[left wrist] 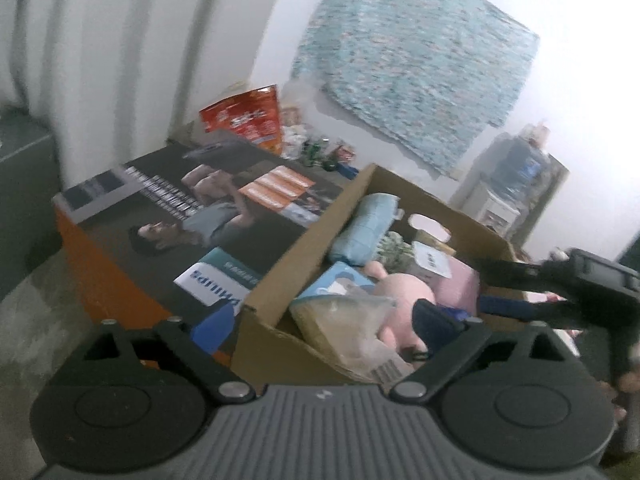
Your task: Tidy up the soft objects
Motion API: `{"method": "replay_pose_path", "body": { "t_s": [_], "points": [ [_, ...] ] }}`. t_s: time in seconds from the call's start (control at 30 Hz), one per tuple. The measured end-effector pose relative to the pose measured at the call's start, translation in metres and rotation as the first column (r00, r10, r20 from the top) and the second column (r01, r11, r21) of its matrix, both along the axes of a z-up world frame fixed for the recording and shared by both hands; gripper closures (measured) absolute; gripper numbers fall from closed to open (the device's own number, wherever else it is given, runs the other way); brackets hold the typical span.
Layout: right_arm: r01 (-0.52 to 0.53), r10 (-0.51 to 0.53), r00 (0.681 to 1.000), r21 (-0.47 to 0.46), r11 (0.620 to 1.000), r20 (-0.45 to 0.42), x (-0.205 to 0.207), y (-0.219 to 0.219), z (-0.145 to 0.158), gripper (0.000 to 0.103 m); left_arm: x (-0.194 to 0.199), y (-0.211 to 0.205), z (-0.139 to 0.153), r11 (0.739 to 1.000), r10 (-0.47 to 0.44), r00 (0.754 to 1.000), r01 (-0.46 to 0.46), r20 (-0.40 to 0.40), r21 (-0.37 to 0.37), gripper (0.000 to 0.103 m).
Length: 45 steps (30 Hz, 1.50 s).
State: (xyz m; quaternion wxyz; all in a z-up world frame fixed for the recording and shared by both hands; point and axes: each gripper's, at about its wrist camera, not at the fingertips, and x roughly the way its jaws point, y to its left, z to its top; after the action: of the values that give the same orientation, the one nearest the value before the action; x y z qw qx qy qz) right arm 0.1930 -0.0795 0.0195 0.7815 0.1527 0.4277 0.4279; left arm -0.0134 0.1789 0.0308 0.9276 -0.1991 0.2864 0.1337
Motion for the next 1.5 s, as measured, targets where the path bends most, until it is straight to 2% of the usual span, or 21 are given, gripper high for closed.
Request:
{"method": "replay_pose_path", "body": {
  "t_s": [0.1,0.17,0.27,0.33,0.4,0.43,0.5,0.53,0.7,0.87,0.93,0.97,1.03,1.17,1.3,1.5],
  "points": [
    [0.188,-0.173,0.978,-0.128,0.974,0.119,-0.032,-0.032,0.009,0.001,0.004,-0.013,0.003,0.997,-0.063,0.998,0.063,-0.002,0.04,0.0],
    [0.33,-0.29,0.936,-0.207,0.921,0.202,-0.051,-0.051,0.013,0.001,0.006,-0.021,0.004,0.993,-0.095,0.995,0.095,-0.005,0.065,0.0],
    [0.492,-0.431,0.865,-0.259,0.831,0.258,-0.075,-0.077,0.015,0.001,0.01,-0.033,0.002,0.988,-0.12,0.992,0.122,-0.028,0.091,0.0],
    [0.564,-0.496,0.819,-0.247,0.788,0.289,-0.093,-0.093,0.015,0.001,0.012,-0.042,-0.001,0.984,-0.129,0.989,0.136,-0.067,0.112,0.0],
    [0.639,-0.549,0.76,-0.244,0.73,0.349,-0.113,-0.099,0.015,0.001,0.013,-0.052,-0.005,0.979,-0.136,0.986,0.15,-0.101,0.14,0.0],
    [0.683,-0.574,0.721,-0.253,0.685,0.389,-0.123,-0.1,0.014,0.001,0.013,-0.057,-0.007,0.974,-0.145,0.983,0.162,-0.116,0.155,0.0],
    [0.736,-0.602,0.669,-0.279,0.616,0.437,-0.136,-0.101,0.011,0.001,0.013,-0.068,-0.009,0.962,-0.171,0.975,0.197,-0.144,0.191,0.0],
    [0.756,-0.616,0.649,-0.289,0.587,0.447,-0.141,-0.1,0.009,0.001,0.013,-0.073,-0.01,0.955,-0.177,0.972,0.208,-0.156,0.21,0.0],
    [0.81,-0.686,0.586,-0.295,0.507,0.431,-0.165,-0.105,-0.002,0.001,0.015,-0.097,-0.007,0.928,-0.182,0.966,0.23,-0.182,0.293,0.0],
    [0.832,-0.721,0.555,-0.264,0.488,0.415,-0.189,-0.109,-0.005,0.001,0.017,-0.107,-0.008,0.889,-0.232,0.951,0.292,-0.203,0.352,0.0],
    [0.837,-0.726,0.548,-0.268,0.478,0.415,-0.195,-0.109,-0.007,0.001,0.017,-0.106,-0.009,0.891,-0.253,0.945,0.311,-0.207,0.332,0.0],
    [0.833,-0.721,0.553,-0.276,0.479,0.418,-0.197,-0.107,-0.007,0.001,0.016,-0.105,-0.008,0.893,-0.269,0.942,0.322,-0.201,0.315,0.0],
    [0.809,-0.7,0.587,-0.318,0.494,0.406,-0.198,-0.102,-0.014,0.001,0.015,-0.103,-0.008,0.899,-0.286,0.94,0.331,-0.188,0.287,0.0],
    [0.762,-0.656,0.646,-0.381,0.523,0.391,-0.197,-0.089,-0.024,0.001,0.014,-0.104,-0.007,0.893,-0.289,0.938,0.336,-0.192,0.298,0.0],
    [0.743,-0.632,0.668,-0.399,0.537,0.394,-0.198,-0.08,-0.023,0.001,0.014,-0.106,-0.01,0.89,-0.281,0.933,0.341,-0.224,0.304,0.0],
    [0.739,-0.634,0.673,-0.396,0.546,0.381,-0.197,-0.075,-0.02,0.001,0.018,-0.104,-0.016,0.894,-0.255,0.929,0.332,-0.27,0.299,0.0]
  ]
}}
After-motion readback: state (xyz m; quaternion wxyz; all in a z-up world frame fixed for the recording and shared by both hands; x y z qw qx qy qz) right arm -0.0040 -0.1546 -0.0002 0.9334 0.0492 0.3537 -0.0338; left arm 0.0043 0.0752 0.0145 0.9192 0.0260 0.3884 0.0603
